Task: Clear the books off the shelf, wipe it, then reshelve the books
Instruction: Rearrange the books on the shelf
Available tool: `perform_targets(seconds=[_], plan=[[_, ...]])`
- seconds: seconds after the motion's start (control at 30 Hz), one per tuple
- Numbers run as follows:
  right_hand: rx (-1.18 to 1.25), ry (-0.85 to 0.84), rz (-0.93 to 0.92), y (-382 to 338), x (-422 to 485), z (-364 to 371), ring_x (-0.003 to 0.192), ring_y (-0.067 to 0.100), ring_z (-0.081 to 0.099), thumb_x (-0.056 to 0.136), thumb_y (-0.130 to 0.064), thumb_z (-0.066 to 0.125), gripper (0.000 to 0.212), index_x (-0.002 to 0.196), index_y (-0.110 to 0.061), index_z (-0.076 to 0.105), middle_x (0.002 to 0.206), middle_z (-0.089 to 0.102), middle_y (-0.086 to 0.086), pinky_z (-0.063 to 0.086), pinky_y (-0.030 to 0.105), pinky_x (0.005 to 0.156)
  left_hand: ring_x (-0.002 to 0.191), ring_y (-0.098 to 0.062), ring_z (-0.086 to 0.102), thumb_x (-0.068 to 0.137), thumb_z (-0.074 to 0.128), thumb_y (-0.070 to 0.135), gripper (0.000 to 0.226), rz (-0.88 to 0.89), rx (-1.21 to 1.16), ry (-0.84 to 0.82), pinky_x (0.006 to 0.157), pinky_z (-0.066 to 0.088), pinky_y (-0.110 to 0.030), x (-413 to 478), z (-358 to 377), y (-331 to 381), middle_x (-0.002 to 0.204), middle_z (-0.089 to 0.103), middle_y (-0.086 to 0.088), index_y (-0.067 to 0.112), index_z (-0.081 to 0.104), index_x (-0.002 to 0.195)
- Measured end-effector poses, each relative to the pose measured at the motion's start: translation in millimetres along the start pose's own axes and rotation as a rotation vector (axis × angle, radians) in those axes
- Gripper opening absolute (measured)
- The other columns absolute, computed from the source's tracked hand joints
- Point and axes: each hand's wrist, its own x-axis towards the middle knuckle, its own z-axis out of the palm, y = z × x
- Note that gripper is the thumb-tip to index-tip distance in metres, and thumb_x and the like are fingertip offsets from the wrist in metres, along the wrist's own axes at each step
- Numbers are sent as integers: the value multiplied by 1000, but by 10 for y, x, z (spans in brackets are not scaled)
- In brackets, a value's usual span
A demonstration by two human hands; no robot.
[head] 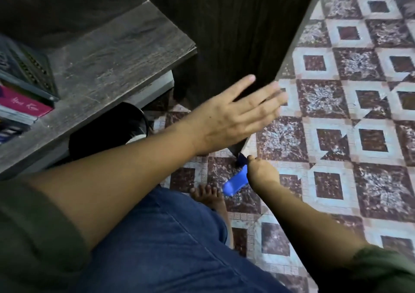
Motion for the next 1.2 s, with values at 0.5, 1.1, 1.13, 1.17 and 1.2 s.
perform_targets(seconds=[0.5,1.1,1.13,1.17,1.2], plan=[[-21,46,69,503,-283,68,112,30,51,93,-9,48,41,132,-11,34,126,49,12,45,38,82,113,-21,60,97,54,14,12,-57,361,61,113,21,-50,333,473,46,101,65,-2,9,65,101],[49,366,-282,-516,-815,-1285,106,31,55,93,-9,47,30,123,-13,46,113,57,10,45,38,75,124,-44,41,79,57,27,55,-877,-63,-603,98,35,-53,-1759,-440,-744,130,47,-28,-1,51,125],[56,402,-313,-641,-847,-1400,106,32,54,94,-10,45,31,124,-13,45,114,57,10,44,39,76,128,-45,39,82,60,26,57,-976,-67,-636,102,33,-55,-1922,-463,-773,134,45,-29,-2,49,130],[57,441,-340,-761,-878,-1514,106,32,53,94,-11,43,32,126,-14,45,115,56,10,44,39,77,131,-45,36,86,60,27,60,-1042,-83,-679,105,29,-56,-2061,-477,-790,139,43,-29,-3,46,136],[52,486,-360,-877,-910,-1628,106,32,53,94,-12,42,33,127,-14,44,115,56,10,42,39,76,134,-44,34,91,55,31,62,-1059,-92,-719,108,26,-54,-2180,-478,-799,142,42,-29,-2,42,141]])
